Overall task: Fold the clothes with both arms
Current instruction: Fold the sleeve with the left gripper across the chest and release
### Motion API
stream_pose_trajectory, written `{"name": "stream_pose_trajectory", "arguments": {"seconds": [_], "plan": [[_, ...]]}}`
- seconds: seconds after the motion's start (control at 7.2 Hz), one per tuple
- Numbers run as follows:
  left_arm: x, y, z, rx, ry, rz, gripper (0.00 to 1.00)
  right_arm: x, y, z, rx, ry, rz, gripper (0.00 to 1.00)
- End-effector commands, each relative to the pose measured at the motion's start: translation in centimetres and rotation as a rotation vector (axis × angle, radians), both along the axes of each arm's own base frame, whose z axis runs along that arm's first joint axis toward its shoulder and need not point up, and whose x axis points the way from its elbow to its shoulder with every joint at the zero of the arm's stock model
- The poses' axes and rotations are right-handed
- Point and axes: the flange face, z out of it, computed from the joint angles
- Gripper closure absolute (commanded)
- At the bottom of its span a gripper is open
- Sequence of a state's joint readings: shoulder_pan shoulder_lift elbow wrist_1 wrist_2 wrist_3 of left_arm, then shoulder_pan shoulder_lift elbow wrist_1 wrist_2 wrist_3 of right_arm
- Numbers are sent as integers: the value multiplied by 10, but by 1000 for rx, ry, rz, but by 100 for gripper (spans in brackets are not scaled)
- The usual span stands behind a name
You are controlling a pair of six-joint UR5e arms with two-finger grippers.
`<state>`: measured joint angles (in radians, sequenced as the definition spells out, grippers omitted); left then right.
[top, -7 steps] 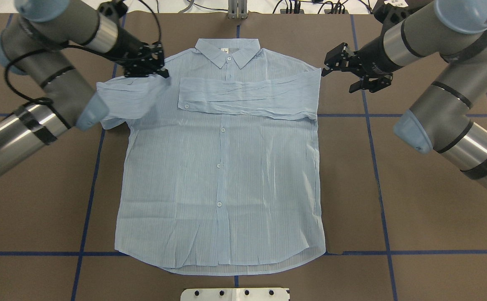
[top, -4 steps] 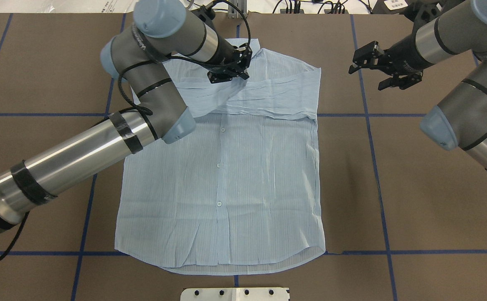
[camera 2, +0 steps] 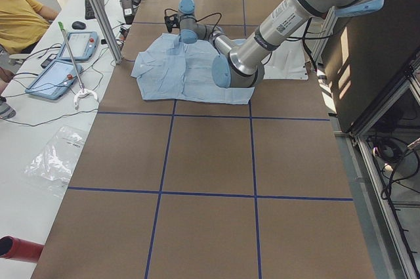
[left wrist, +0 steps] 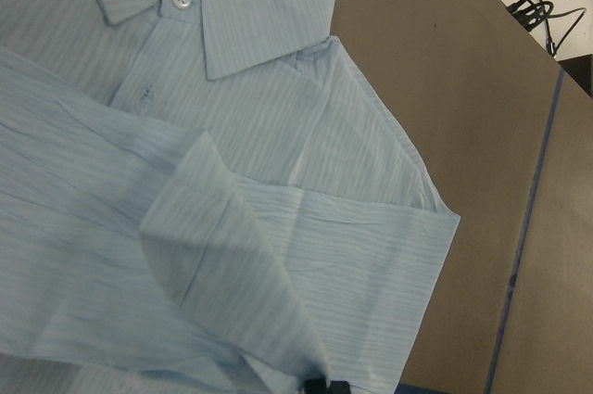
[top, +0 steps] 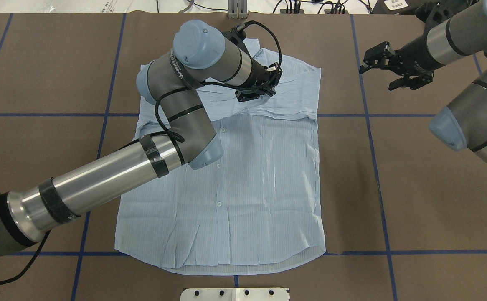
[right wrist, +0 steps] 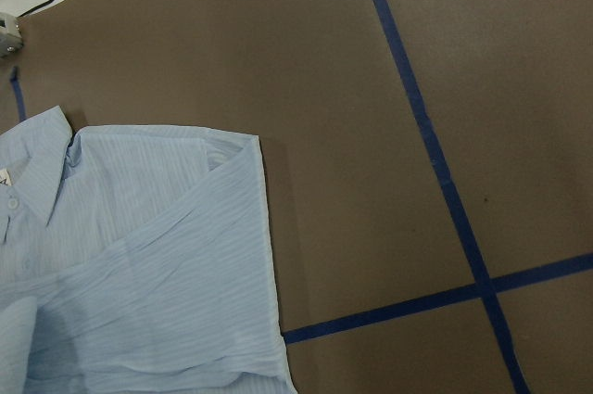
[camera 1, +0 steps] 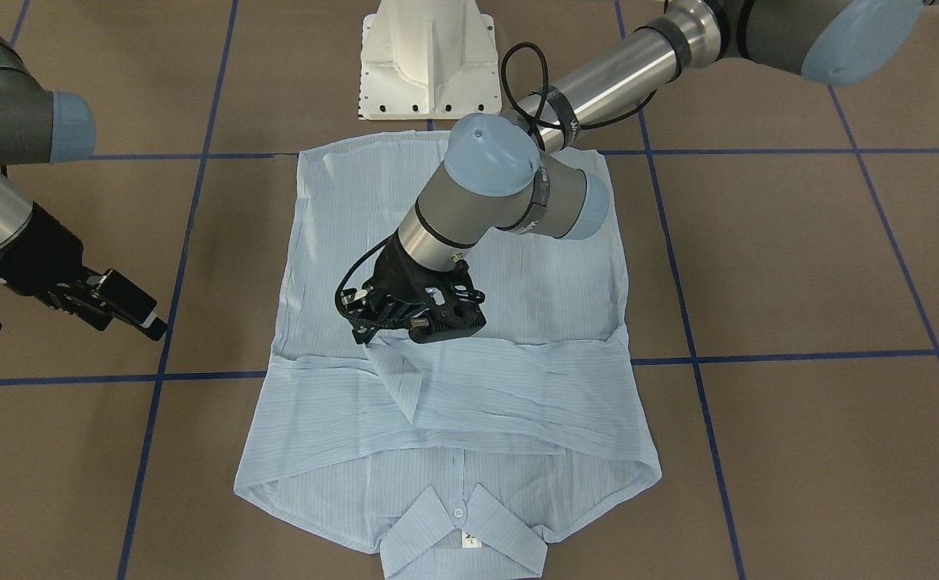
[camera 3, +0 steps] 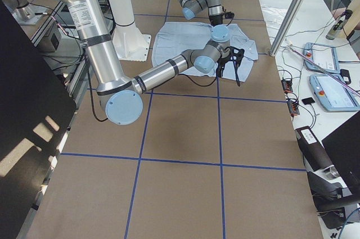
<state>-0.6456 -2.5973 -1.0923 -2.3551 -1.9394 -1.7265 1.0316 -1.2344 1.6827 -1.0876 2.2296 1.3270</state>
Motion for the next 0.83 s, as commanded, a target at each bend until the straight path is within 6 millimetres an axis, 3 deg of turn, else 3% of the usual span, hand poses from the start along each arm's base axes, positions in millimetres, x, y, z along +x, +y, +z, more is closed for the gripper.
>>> {"name": "stream_pose_trajectory", "arguments": {"seconds": [0.0, 0.14, 0.28, 0.42, 0.69], "plan": [[5, 6, -9, 17, 9, -8, 7, -1, 0, 2, 0, 5, 5, 1], [0, 10, -15, 30, 22, -8, 6, -1, 0, 2, 2, 7, 7, 1], [-11, 16, -16, 39, 34, -10, 6, -16, 6, 0, 1, 9, 0, 1], [-30, 30, 4, 47, 45, -8, 6, -56, 29, -7, 19, 29, -11, 1], [-64, 53, 56, 85, 29, 0, 7, -131, 102, -21, 7, 99, 7, 1]]}}
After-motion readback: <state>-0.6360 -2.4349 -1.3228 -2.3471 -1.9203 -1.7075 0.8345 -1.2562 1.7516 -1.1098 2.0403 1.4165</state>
